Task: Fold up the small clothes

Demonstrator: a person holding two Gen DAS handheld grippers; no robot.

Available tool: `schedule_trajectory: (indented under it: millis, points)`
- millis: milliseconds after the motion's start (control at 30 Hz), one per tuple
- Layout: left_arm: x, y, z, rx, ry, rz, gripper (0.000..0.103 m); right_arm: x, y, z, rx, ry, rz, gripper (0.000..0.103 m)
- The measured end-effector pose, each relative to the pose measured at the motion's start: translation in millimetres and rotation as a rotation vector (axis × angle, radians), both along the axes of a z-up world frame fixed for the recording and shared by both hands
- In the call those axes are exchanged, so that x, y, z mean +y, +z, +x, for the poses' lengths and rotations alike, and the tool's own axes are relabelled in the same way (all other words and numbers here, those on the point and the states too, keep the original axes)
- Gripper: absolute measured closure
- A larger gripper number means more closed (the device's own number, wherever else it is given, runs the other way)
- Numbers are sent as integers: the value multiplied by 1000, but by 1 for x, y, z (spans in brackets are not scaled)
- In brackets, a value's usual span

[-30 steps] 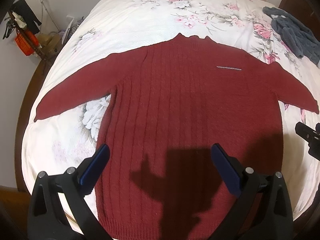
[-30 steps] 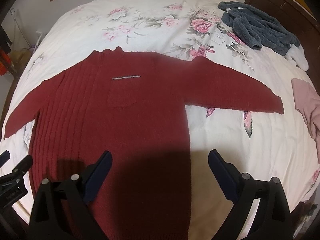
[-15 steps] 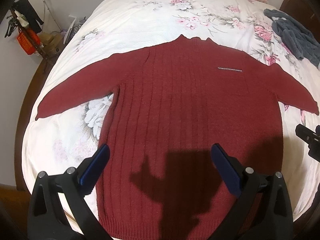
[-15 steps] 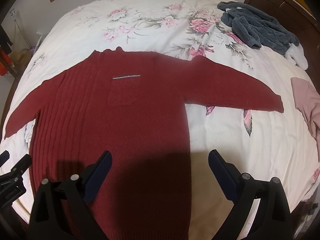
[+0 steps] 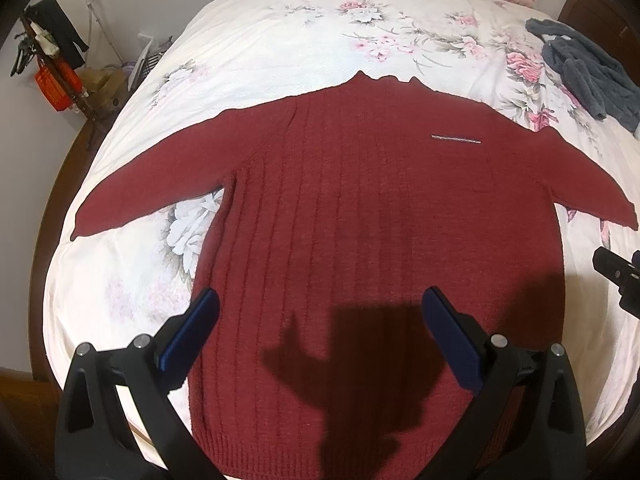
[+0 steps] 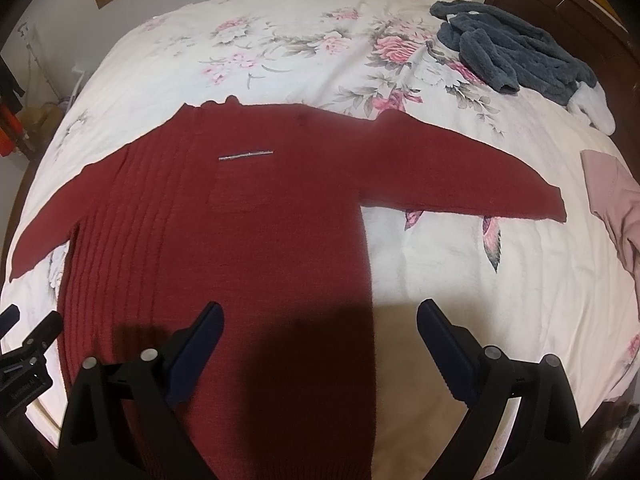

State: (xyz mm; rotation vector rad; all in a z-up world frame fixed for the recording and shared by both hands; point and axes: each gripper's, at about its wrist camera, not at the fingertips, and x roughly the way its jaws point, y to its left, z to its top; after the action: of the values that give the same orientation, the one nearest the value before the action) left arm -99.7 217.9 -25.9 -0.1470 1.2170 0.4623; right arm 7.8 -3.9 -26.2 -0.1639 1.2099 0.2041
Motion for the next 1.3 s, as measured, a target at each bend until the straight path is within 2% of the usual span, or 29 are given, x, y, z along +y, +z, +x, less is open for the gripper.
schedule_trajectory:
  millis: [167, 233, 400, 567, 700, 800, 933, 1033, 1067, 1100, 1133, 1167, 1233, 1267, 1300]
  points:
    - [-7, -1, 7, -15, -19, 2, 3, -15, 2, 6, -20, -9, 35, 5]
    - [-13, -2, 15, -25, -38, -1, 3, -35, 1, 17, -21, -34, 65, 6]
    - [-33, -4, 51, -75, -79, -11, 3, -124, -4, 71, -62, -193, 83, 5]
    - [-56, -11, 105, -132, -78, -53, 3, -226, -15, 143, -95, -290, 19, 5]
    - [-80, -16, 146, -164, -91, -51, 3, -292, -44, 195, -35, -303, -9, 5]
    - [-97, -20, 169, -176, -105, -50, 3, -324, -68, 218, 17, -298, -38, 6]
    - [-116, -27, 184, -169, -126, -40, 3, -350, -95, 244, 87, -289, -46, 8]
    - [-126, -32, 188, -154, -142, -35, 3, -361, -112, 255, 153, -285, 15, 14]
    - [-127, -33, 188, -151, -146, -34, 3, -363, -115, 257, 170, -278, 39, 20]
    - [-130, -35, 188, -146, -150, -29, 3, -364, -121, 259, 199, -272, 60, 22]
    - [-132, -37, 189, -142, -153, -25, 3, -363, -123, 259, 204, -272, 54, 23]
    - [-134, -39, 189, -137, -154, -23, 3, -363, -123, 258, 199, -267, 51, 29]
    - [-136, -40, 187, -133, -152, -25, 3, -362, -120, 257, 187, -259, 58, 51]
    - [-136, -41, 186, -132, -150, -27, 3, -365, -117, 255, 192, -252, 110, 73]
    - [-136, -42, 186, -129, -147, -27, 3, -367, -113, 254, 188, -258, 137, 87]
